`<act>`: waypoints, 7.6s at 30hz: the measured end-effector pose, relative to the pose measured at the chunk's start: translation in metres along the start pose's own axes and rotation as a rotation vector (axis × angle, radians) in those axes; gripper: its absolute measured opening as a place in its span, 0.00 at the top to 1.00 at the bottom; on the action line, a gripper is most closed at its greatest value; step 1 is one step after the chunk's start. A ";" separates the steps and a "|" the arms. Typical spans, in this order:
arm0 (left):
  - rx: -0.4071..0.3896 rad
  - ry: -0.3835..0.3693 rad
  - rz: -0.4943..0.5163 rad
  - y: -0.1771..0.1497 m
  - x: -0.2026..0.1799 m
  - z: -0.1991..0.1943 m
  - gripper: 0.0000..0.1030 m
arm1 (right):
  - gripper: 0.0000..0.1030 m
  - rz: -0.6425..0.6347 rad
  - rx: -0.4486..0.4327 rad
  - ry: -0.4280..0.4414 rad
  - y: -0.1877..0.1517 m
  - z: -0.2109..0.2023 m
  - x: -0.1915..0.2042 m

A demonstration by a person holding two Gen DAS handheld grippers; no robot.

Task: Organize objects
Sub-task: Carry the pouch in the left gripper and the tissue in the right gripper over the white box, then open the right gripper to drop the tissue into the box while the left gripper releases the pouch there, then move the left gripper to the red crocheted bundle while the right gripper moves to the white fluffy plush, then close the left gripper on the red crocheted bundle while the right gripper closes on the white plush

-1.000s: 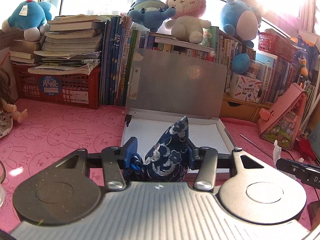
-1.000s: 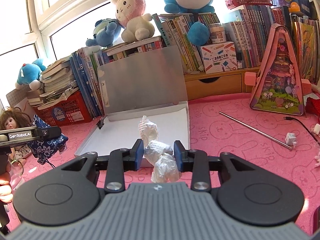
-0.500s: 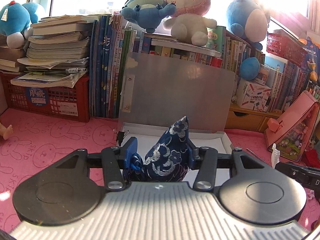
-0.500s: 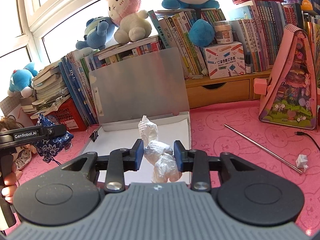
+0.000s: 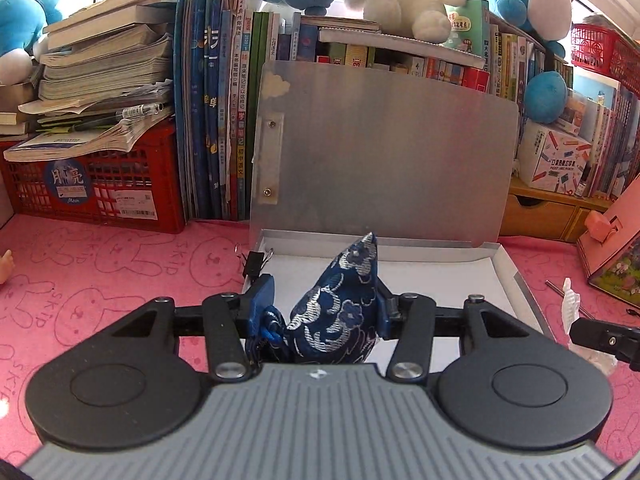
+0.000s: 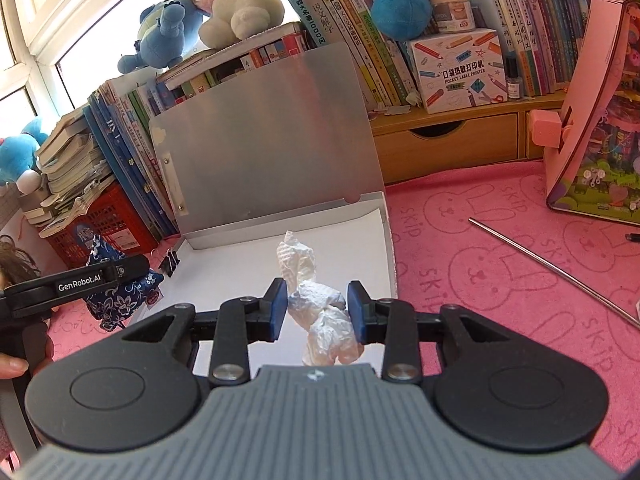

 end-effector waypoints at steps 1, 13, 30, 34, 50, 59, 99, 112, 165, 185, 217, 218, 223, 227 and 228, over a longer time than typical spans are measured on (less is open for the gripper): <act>-0.001 0.002 0.006 0.001 0.000 0.003 0.46 | 0.63 -0.013 0.000 0.000 0.002 0.003 0.001; 0.024 0.003 -0.001 0.007 -0.002 0.044 0.46 | 0.63 -0.034 0.050 -0.010 0.003 0.045 0.000; 0.086 0.007 0.012 -0.011 0.005 0.091 0.46 | 0.62 -0.064 0.111 -0.006 -0.004 0.096 0.006; 0.095 0.018 0.021 -0.015 0.007 0.097 0.45 | 0.61 -0.072 0.130 -0.009 -0.008 0.104 0.005; 0.064 0.002 0.077 -0.018 -0.005 0.067 0.17 | 0.35 -0.009 0.101 0.005 -0.009 0.081 0.001; 0.034 -0.029 0.132 -0.033 -0.013 0.012 0.12 | 0.34 -0.083 0.061 -0.022 -0.016 0.029 0.016; -0.129 -0.118 0.135 -0.191 0.041 -0.196 0.06 | 0.15 -0.296 -0.113 -0.025 -0.163 -0.128 0.075; -0.186 -0.042 0.091 -0.199 0.063 -0.208 0.02 | 0.00 -0.337 -0.126 -0.025 -0.189 -0.129 0.087; -0.057 0.279 -0.232 -0.191 0.103 -0.147 0.00 | 0.00 -0.363 -0.025 -0.013 -0.202 -0.110 0.091; -0.073 0.032 -0.034 -0.191 0.081 -0.179 0.28 | 0.13 -0.354 -0.045 -0.006 -0.201 -0.113 0.090; -0.105 0.178 -0.142 -0.198 0.080 -0.170 0.22 | 0.25 -0.352 -0.065 -0.007 -0.198 -0.119 0.091; -0.104 0.168 -0.137 -0.198 0.080 -0.171 0.26 | 0.26 -0.350 -0.066 -0.004 -0.198 -0.120 0.091; -0.102 0.125 -0.116 -0.198 0.081 -0.178 0.30 | 0.31 -0.339 -0.083 0.000 -0.194 -0.124 0.091; -0.128 0.100 -0.084 -0.196 0.080 -0.186 0.31 | 0.32 -0.337 -0.094 -0.001 -0.191 -0.128 0.092; -0.137 0.096 -0.072 -0.194 0.079 -0.189 0.30 | 0.32 -0.336 -0.097 -0.001 -0.190 -0.129 0.091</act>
Point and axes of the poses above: each gripper's, at about its wrist camera, not at the fingertips, and z roughly the way its jaws point, x to its left, y to its top, the point moved 8 cm from there along z, roughly the way its jaws point, and after that the axes turned 15 degrees about -z, right-handed, at the moved point
